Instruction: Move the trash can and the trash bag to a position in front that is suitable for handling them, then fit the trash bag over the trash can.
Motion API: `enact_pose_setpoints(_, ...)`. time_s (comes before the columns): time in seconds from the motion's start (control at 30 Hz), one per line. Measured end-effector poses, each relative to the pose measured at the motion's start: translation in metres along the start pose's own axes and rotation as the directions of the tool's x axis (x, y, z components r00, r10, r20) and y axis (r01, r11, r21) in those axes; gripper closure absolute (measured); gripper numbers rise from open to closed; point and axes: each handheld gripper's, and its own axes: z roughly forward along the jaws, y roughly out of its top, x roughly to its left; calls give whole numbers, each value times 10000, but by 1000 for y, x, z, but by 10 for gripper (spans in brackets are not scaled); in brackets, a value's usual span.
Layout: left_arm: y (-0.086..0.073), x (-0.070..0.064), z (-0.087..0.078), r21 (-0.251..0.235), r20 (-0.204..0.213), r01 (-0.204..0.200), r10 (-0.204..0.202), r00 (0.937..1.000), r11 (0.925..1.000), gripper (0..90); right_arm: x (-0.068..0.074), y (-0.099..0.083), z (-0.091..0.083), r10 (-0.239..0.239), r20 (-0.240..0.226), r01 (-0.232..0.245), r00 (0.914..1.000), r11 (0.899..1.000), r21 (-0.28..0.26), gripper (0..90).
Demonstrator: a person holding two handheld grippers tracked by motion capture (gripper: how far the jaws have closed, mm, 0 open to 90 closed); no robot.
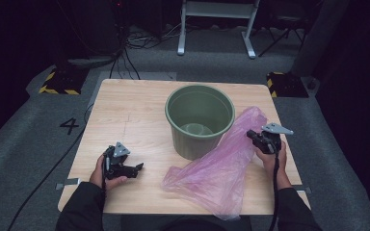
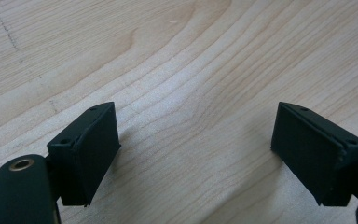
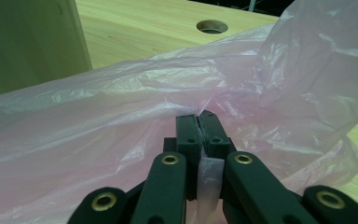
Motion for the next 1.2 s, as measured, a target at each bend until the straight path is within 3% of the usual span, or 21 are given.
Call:
enact_pose_setpoints(0.33,0,0,0,8,-24,-16,16,10000,10000,148,6,4,-4,-321,119,323,9994,9993,-162,895)
enact_pose_setpoints(0.67,0,-1,0,65,-136,90,-90,9999,9999,146,9,15,-18,-328,133,338,9994,9960,-824,896)
enact_pose_setpoints(0.87,1,-1,0,27,-194,88,-88,9998,10000,137,17,23,-29,-501,225,527,9985,9892,-1367,896)
enact_pose_setpoints(1.0,3,-3,-1,251,-531,110,-96,9985,9996,138,26,29,-38,-812,213,836,9965,9822,-1684,895)
enact_pose_setpoints(1.2,11,-11,-2,295,-333,261,-252,9991,9992,172,29,34,-52,-914,293,956,9954,9709,-2196,894)
